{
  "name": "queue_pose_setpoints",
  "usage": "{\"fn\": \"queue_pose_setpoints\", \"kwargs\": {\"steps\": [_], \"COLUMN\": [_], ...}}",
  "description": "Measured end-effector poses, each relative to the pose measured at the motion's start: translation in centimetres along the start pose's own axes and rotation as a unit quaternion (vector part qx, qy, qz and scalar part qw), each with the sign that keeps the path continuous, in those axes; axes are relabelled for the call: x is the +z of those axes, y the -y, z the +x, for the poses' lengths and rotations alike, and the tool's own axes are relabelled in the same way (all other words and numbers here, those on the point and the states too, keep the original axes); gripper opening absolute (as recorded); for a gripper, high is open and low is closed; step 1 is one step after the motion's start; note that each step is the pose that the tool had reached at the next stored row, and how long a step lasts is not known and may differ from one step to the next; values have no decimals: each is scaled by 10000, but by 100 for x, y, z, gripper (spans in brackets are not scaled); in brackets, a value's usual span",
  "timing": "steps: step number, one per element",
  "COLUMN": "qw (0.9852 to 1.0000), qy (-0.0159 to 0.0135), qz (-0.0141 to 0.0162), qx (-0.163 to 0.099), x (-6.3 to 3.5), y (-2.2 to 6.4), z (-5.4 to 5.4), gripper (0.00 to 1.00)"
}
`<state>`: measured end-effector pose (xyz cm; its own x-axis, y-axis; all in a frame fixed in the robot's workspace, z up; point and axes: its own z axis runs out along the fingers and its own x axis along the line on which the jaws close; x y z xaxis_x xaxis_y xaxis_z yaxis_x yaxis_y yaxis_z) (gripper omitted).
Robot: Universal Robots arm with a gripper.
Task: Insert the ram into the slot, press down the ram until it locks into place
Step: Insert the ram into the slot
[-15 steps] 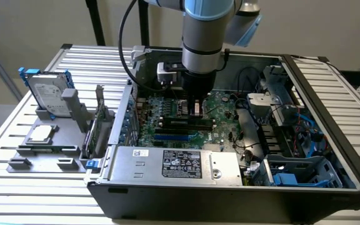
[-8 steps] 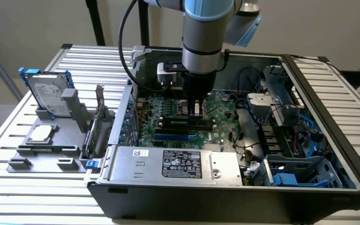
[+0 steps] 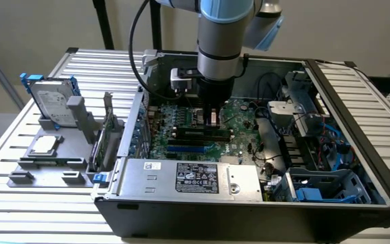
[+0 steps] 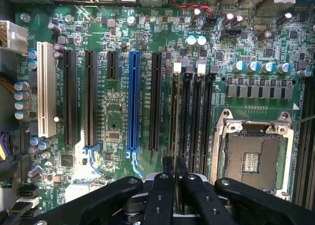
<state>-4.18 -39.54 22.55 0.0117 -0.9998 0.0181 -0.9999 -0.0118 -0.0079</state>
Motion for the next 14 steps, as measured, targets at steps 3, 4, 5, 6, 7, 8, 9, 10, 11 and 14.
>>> {"fn": "queue_pose_setpoints", "kwargs": {"steps": [3, 4, 5, 6, 7, 8, 9, 10, 11, 14], "qw": [10000, 10000, 10000, 10000, 10000, 10000, 10000, 10000, 10000, 10000], "qy": [0, 0, 0, 0, 0, 0, 0, 0, 0, 0], "qz": [0, 0, 0, 0, 0, 0, 0, 0, 0, 0], "qx": [0, 0, 0, 0, 0, 0, 0, 0, 0, 0], "x": [1, 1, 1, 1, 1, 1, 1, 1, 1, 1], "y": [1, 1, 1, 1, 1, 1, 1, 1, 1, 1], "z": [0, 0, 0, 0, 0, 0, 0, 0, 0, 0], "gripper": [13, 13, 13, 13, 13, 13, 13, 15, 15, 27]}}
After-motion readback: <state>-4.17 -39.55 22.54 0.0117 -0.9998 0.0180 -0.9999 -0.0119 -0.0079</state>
